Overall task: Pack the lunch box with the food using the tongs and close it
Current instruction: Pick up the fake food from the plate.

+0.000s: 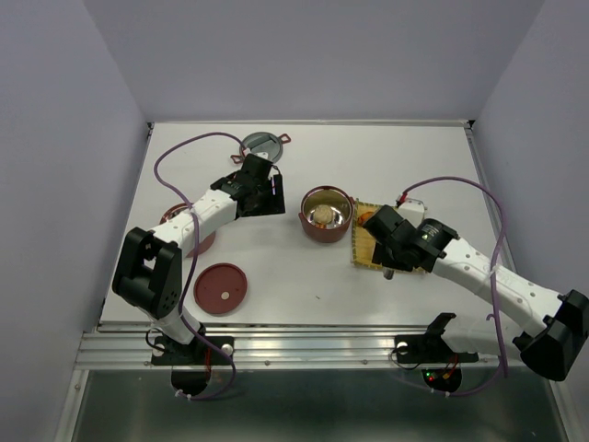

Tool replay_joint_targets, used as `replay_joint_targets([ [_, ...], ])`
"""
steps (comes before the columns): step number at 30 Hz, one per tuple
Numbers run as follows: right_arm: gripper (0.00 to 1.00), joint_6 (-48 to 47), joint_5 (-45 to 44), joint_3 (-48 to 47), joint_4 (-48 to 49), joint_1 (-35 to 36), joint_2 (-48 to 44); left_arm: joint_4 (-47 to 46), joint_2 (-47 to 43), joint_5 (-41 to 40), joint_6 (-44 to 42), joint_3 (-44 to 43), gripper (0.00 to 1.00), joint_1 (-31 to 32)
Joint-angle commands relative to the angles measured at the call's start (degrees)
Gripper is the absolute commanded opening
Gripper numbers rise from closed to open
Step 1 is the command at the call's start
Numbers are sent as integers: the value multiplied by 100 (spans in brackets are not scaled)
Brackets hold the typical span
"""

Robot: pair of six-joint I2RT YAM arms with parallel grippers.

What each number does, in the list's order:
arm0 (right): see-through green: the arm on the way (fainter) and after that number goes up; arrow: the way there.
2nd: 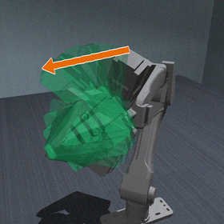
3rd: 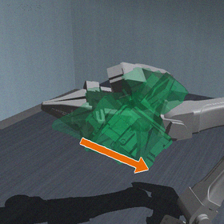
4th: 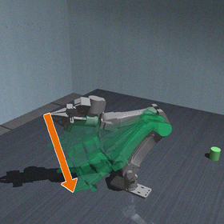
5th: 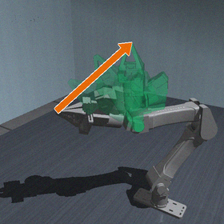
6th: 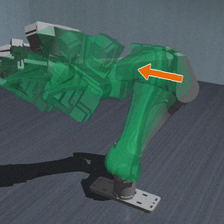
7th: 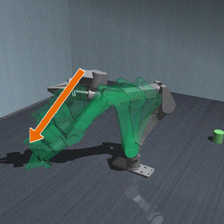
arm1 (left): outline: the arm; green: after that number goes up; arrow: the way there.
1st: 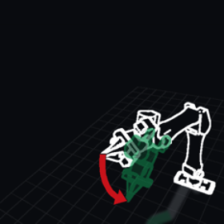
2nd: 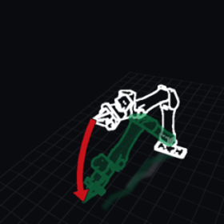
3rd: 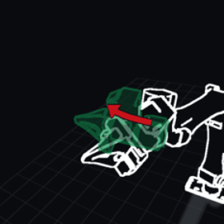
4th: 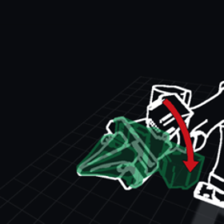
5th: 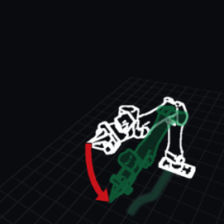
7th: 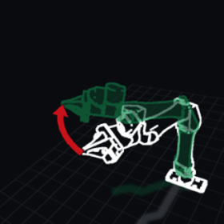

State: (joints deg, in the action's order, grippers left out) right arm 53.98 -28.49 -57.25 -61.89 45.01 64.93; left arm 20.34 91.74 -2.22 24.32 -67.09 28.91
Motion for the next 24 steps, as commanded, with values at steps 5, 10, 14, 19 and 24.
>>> replay_joint_targets([
  [5,49,-89,-200,-67,309,-28,126,-83,-16,-94,-41,-50,76,45],
  [10,45,-98,-183,4,379,-28,161,-83,1,-77,-50,-76,76,45],
  [14,40,-98,-183,4,379,-28,134,-74,10,-77,-59,-85,76,54],
  [19,33,-115,-174,-101,344,-28,73,-74,1,-94,-58,-85,76,63],
  [24,27,-89,-253,-268,125,-28,73,-74,-7,-95,-50,-76,76,63],
])
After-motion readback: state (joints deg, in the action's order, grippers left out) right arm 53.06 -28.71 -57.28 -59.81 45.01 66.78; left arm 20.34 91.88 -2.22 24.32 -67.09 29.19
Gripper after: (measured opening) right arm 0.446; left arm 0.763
